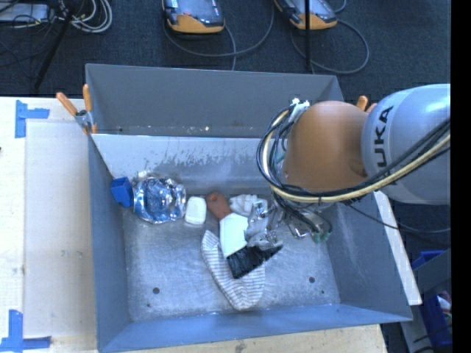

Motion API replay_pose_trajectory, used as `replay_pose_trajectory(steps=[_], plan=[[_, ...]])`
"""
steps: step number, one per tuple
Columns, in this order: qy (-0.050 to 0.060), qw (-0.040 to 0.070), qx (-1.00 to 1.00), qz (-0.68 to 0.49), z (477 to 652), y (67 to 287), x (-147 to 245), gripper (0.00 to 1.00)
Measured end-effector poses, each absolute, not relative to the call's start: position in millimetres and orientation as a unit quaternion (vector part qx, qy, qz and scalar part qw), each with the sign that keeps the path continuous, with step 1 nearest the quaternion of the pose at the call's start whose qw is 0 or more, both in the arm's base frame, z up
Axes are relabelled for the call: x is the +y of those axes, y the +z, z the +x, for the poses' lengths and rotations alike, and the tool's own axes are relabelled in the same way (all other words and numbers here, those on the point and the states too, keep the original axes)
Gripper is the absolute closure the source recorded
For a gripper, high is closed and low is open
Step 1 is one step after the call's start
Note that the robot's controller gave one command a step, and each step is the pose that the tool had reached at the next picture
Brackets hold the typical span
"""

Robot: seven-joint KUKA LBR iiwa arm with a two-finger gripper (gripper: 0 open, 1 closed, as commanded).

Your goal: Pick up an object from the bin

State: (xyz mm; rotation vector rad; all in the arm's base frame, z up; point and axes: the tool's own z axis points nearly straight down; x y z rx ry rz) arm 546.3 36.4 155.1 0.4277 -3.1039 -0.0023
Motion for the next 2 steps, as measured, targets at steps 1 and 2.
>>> replay_pose_trajectory(steps=[1,2], plan=[[0.0,-0.003,-0.979,0.205,551.3,184,43,1.0],[0.0,0.003,-0.99,0.139,528.8,118,34,0.0]])
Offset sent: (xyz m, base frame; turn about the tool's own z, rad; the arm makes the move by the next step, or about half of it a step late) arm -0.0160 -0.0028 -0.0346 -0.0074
